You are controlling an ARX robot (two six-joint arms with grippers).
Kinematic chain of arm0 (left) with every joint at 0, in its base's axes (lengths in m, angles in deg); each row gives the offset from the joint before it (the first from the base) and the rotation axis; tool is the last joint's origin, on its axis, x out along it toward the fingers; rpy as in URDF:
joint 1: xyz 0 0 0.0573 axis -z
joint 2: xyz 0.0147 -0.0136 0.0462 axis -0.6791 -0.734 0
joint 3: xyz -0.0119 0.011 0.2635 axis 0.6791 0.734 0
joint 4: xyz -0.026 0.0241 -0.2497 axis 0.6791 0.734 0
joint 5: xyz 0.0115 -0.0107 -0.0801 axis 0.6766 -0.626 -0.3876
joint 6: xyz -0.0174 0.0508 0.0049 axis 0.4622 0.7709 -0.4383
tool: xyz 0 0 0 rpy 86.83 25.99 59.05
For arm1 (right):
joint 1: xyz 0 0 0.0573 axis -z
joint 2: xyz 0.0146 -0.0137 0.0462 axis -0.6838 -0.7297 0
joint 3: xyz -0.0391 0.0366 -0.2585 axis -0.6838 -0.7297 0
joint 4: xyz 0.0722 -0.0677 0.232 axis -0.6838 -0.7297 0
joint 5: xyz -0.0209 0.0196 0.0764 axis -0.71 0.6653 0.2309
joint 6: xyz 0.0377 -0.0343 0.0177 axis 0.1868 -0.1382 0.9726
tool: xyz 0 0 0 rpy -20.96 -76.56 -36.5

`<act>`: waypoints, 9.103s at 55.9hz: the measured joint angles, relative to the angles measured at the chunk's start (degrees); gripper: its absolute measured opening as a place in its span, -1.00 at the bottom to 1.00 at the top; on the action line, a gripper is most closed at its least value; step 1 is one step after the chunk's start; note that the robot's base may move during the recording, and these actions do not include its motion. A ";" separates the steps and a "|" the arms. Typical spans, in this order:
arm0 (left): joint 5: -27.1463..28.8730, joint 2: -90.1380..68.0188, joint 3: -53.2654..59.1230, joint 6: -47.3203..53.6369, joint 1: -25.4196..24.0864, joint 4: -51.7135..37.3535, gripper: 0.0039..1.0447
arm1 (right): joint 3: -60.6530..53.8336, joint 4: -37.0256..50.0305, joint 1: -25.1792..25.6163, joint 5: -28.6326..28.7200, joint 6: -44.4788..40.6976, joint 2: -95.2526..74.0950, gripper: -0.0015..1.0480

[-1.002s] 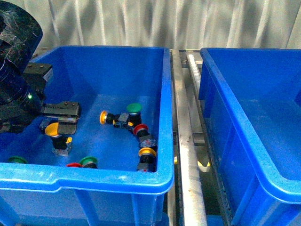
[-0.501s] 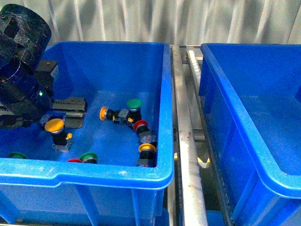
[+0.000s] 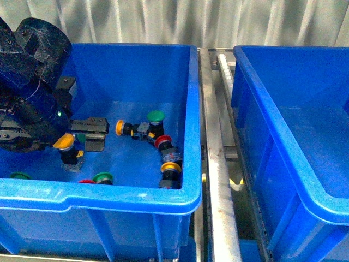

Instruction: Pick red and yellow buttons and place in box

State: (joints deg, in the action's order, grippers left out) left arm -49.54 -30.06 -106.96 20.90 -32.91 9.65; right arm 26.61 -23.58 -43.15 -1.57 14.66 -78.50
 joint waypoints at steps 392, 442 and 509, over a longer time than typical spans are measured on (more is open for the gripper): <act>-12.04 115.60 80.37 7.10 -9.90 -10.60 -0.96 | 30.58 32.46 -10.36 -20.13 64.52 -57.37 -0.18; -12.04 115.65 80.37 7.28 -9.90 -10.60 0.85 | 30.14 30.71 -15.47 -26.75 58.69 -55.32 -0.19; -12.04 115.65 80.37 7.32 -9.88 -10.64 0.85 | 29.66 28.72 -7.21 -23.47 58.82 -53.51 -0.19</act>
State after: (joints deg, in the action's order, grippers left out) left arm -61.58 85.58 -26.59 28.22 -42.79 -0.99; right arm 56.27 5.14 -50.36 -25.05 73.48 -132.01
